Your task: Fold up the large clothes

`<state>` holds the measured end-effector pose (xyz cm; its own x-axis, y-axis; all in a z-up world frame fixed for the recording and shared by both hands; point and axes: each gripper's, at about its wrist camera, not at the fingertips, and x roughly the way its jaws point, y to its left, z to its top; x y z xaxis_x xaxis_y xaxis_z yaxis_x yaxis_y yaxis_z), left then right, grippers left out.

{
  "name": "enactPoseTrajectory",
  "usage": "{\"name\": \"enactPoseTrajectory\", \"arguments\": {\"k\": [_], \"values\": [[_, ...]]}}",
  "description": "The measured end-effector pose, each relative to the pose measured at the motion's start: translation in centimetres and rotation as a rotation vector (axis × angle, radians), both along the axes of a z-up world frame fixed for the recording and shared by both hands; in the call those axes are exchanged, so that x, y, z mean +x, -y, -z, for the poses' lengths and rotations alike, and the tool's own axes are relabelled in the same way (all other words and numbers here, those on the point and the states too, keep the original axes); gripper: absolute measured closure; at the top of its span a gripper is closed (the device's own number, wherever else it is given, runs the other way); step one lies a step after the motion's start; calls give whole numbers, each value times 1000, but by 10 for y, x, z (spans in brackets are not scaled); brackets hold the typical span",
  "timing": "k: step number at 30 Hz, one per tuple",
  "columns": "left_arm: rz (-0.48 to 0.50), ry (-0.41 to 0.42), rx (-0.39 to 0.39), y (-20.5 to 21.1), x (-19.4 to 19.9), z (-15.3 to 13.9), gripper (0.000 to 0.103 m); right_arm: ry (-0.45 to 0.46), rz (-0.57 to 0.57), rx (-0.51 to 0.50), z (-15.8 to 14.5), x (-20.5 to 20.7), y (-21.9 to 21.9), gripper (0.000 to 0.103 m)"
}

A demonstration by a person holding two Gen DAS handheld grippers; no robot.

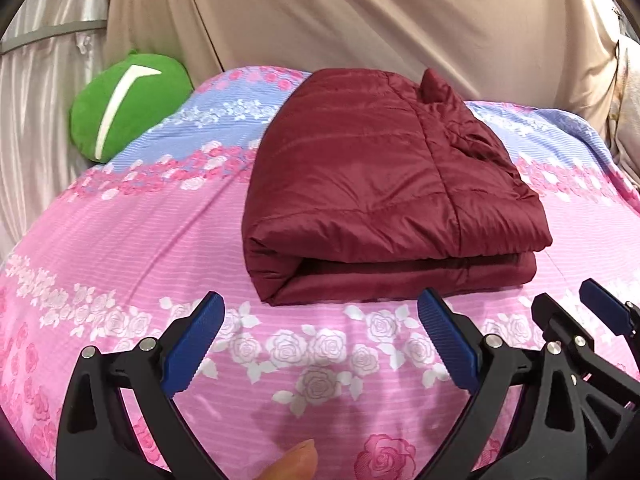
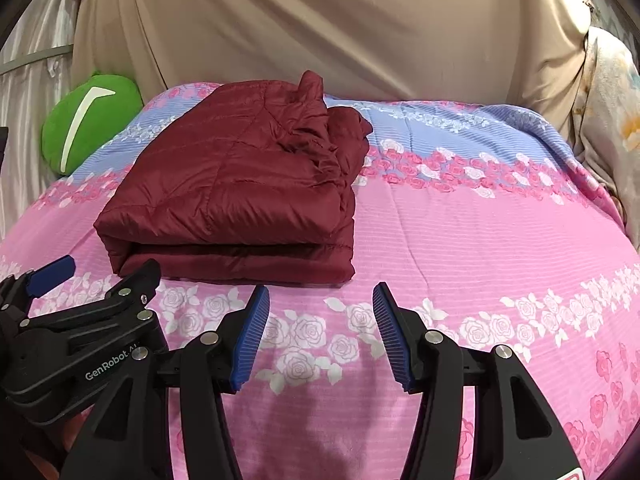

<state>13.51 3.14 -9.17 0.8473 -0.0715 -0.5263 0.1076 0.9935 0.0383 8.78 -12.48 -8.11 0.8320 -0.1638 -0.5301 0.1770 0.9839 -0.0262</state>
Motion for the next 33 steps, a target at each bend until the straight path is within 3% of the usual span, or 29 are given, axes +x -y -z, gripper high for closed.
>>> {"name": "enactPoseTrajectory", "arguments": {"k": [33], "values": [[-30,1,27,2,-2,2,13,-24,10,6,3,3,-2,50]]}}
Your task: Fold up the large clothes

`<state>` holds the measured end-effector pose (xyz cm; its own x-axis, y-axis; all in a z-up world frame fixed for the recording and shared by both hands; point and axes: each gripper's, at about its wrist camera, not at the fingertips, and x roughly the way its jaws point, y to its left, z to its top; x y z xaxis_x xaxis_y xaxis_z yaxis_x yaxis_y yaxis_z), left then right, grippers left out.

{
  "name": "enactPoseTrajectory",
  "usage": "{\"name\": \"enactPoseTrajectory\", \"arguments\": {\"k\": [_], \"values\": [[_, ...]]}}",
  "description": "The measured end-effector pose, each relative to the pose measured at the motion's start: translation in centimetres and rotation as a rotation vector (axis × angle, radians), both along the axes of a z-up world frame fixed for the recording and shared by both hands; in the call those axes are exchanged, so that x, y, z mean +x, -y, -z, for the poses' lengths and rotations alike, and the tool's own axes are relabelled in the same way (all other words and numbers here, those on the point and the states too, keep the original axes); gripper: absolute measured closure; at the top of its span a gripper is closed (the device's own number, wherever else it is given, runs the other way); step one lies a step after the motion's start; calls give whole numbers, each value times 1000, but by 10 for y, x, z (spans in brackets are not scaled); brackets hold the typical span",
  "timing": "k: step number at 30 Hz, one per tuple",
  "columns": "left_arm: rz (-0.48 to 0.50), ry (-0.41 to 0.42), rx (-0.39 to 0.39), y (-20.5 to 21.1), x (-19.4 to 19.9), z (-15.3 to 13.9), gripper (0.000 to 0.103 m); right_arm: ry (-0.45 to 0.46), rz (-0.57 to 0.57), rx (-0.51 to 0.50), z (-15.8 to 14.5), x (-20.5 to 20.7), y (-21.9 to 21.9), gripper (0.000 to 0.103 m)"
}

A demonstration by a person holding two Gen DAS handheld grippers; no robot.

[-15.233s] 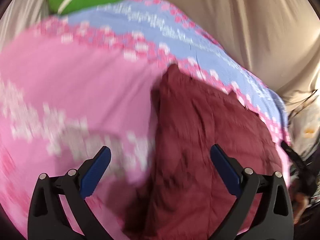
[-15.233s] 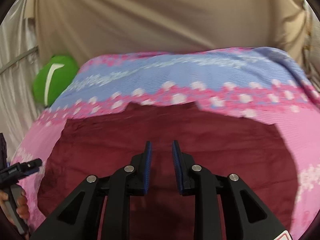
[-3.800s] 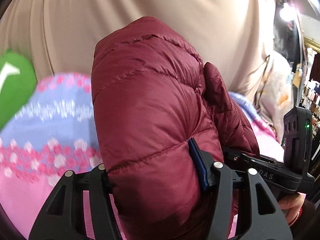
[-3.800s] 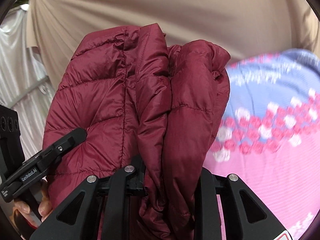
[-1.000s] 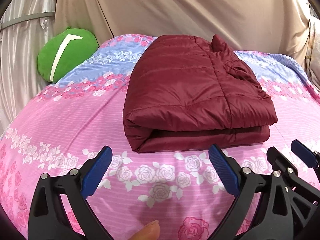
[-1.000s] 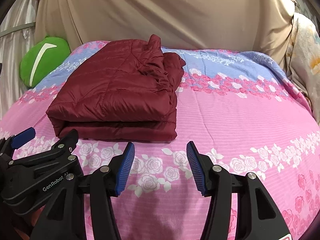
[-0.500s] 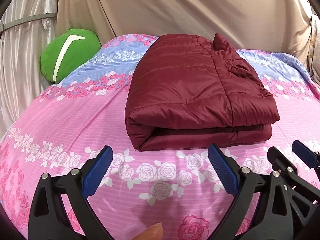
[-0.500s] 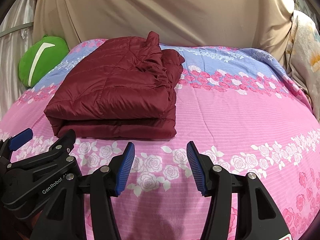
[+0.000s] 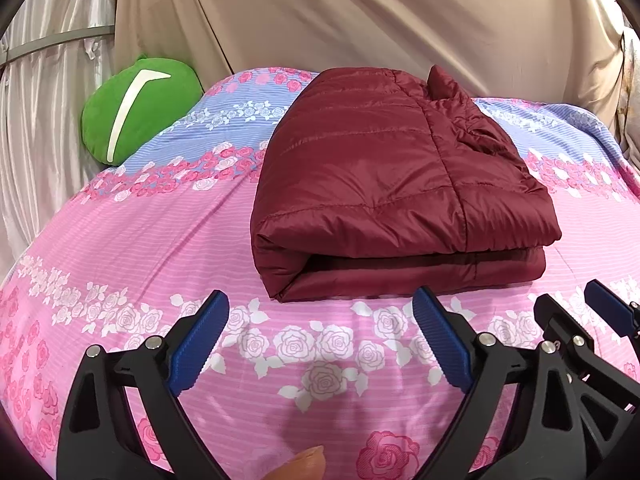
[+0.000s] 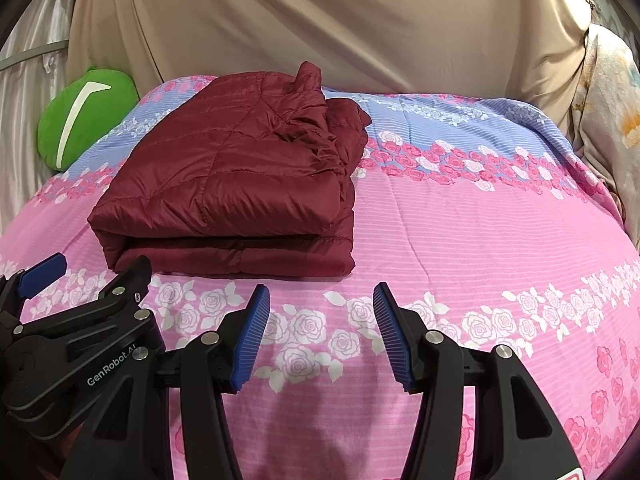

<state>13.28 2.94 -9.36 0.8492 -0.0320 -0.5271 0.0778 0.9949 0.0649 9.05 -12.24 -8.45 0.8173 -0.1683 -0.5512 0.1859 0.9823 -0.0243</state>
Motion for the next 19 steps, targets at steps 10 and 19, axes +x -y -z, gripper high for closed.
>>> {"name": "enactPoseTrajectory", "arguments": {"k": [10,19], "values": [[1,15,3,0,-4,-1,17,1,-1,-7,0,0,-1,50],[14,-5,14,3,0,1,24,-2,-6,-21,0,0,-3,50]]}}
